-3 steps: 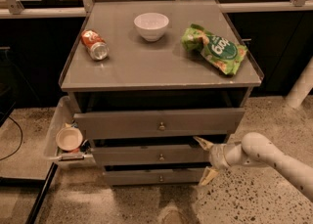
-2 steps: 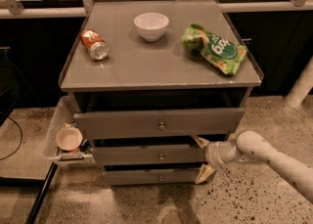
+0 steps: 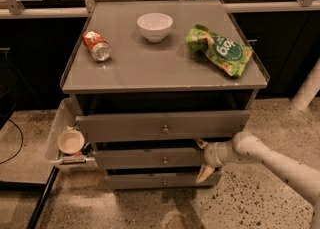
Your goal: Open middle drawer
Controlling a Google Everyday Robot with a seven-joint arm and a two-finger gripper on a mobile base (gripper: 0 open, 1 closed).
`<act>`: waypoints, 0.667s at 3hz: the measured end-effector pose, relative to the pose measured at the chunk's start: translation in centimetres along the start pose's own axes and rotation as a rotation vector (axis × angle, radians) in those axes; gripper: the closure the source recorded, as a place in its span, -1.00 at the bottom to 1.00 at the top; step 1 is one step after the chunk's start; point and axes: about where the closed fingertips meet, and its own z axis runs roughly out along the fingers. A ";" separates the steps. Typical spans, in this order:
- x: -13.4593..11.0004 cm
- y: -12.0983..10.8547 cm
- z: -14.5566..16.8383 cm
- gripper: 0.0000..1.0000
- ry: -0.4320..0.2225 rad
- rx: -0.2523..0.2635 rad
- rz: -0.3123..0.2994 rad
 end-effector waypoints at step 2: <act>0.6 -0.4 0.8 -0.65 -0.003 0.003 0.003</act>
Offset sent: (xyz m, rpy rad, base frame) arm 0.0062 -0.0002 -0.0070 0.0039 -0.0001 -0.0020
